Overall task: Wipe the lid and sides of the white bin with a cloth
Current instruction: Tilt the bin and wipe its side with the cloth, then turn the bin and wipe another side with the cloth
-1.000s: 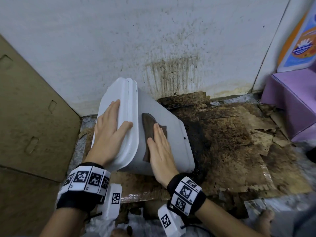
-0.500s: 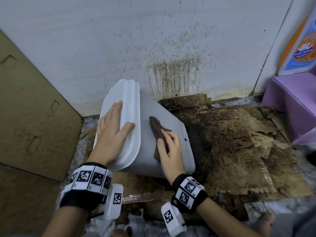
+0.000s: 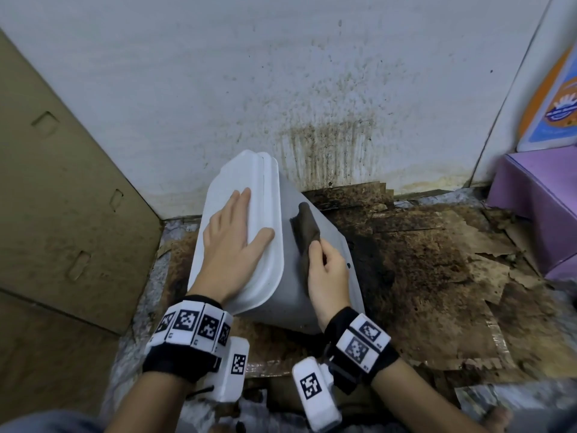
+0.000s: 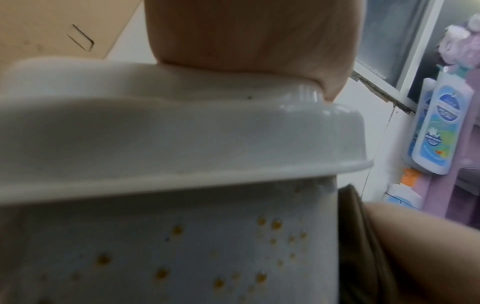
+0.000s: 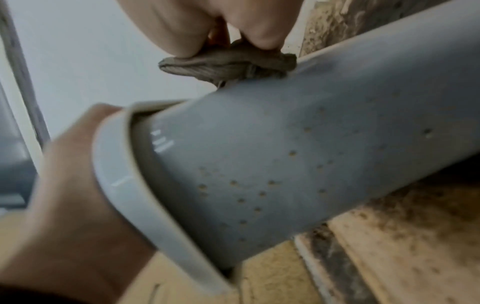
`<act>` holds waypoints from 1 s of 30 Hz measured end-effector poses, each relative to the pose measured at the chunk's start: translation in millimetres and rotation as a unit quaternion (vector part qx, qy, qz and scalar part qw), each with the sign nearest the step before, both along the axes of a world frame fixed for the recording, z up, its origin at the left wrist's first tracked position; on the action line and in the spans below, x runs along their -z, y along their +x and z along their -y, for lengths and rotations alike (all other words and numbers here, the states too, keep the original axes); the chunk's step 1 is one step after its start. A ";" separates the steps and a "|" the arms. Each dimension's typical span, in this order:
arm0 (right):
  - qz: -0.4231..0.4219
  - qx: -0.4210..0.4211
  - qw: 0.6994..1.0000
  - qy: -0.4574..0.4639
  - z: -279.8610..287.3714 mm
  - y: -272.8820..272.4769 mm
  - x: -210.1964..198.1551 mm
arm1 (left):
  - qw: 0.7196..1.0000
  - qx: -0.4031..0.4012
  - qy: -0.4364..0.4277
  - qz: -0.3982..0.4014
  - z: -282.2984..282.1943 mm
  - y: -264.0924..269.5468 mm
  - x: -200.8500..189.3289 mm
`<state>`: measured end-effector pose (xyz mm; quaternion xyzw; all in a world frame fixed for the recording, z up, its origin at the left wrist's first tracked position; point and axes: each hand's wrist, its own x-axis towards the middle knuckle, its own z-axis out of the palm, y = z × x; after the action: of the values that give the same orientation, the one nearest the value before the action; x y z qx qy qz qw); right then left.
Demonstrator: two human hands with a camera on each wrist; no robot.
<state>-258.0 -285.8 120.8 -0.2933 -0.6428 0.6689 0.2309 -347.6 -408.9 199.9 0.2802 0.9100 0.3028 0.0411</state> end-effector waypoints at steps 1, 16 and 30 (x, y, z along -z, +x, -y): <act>-0.026 -0.007 0.998 -0.055 -2.2 -0.9 -7.9 | 1.000 0.001 -0.005 -0.003 -2.5 1.4 -1.2; 0.023 -0.133 0.982 0.130 -52.0 13.5 -71.6 | 0.981 -0.008 0.145 0.129 -65.5 41.5 -30.9; 0.094 -0.180 0.966 0.161 -114.3 46.0 -72.4 | 0.983 -0.123 0.095 0.099 -41.0 45.2 -18.8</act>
<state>-212.0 -171.5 193.1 -0.1929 -0.8029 0.5568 0.0894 -302.4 -367.9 218.7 0.1377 0.8959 0.4170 0.0669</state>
